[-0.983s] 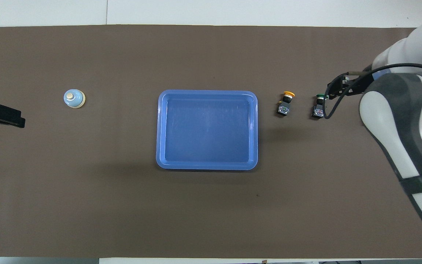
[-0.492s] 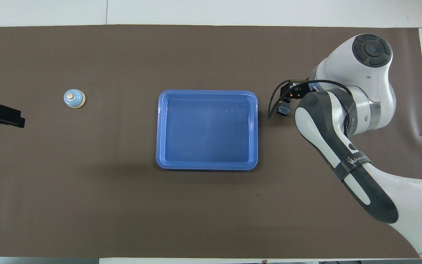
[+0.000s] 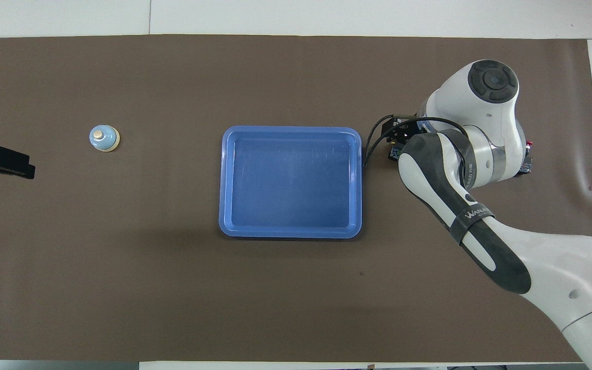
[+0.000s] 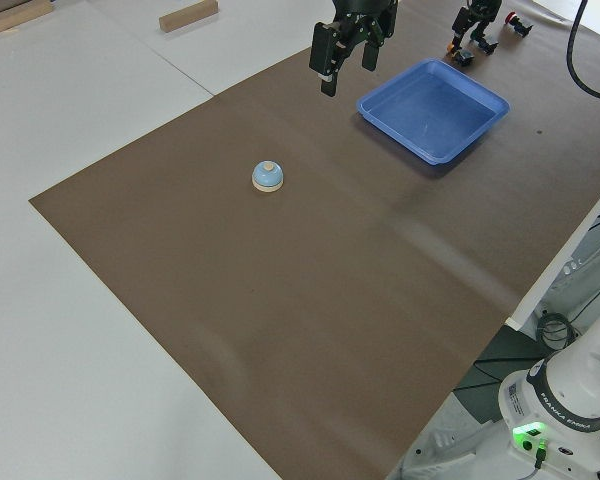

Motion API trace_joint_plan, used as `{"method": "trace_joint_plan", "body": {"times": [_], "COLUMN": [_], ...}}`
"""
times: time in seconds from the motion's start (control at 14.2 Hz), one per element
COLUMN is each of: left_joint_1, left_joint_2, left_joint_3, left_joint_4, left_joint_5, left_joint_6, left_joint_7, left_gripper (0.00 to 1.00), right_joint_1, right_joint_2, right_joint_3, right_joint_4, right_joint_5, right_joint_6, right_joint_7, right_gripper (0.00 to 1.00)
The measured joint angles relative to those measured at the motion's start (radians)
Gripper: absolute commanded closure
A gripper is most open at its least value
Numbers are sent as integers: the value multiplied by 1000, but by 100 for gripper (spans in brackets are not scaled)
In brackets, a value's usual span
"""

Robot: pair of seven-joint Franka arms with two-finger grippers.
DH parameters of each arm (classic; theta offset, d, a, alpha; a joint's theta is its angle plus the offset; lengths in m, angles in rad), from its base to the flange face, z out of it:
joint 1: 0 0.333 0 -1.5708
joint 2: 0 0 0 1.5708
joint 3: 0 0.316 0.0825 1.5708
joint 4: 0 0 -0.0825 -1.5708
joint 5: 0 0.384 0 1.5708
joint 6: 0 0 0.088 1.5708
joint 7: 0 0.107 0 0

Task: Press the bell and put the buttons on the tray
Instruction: 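Carry the orange button into the blue tray and release it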

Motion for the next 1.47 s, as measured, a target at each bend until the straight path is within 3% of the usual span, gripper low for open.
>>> {"method": "trace_joint_plan", "body": {"times": [0.28,0.35,0.42,0.49,0.56,0.63,1.05,1.19,1.47], "left_joint_1": [0,0,0,0,0,0,0,0,0], "left_joint_2": [0,0,0,0,0,0,0,-1,-1], "left_joint_3": [0,0,0,0,0,0,0,0,0], "left_joint_4": [0,0,0,0,0,0,0,0,0], "left_joint_5": [0,0,0,0,0,0,0,0,0], "left_joint_6": [0,0,0,0,0,0,0,0,0], "left_joint_7": [0,0,0,0,0,0,0,0,0], "left_gripper": [0,0,0,0,0,0,0,0,0], "right_joint_1": [11,11,11,11,11,11,16,38,159], "right_joint_2": [6,6,6,6,6,5,-5,-8,-17], "right_joint_3": [0,0,-1,-2,-2,-2,-2,-1,3], "right_joint_4": [-49,-66,-78,-84,-86,-86,-70,1,237], "right_joint_5": [0,-1,-3,-6,-10,-14,-21,-22,-18], "right_joint_6": [64,79,85,86,87,87,72,-25,-305], "right_joint_7": [23,23,23,23,23,23,61,67,86], "right_gripper": [1,15,39,71,93,100,100,100,100]}}
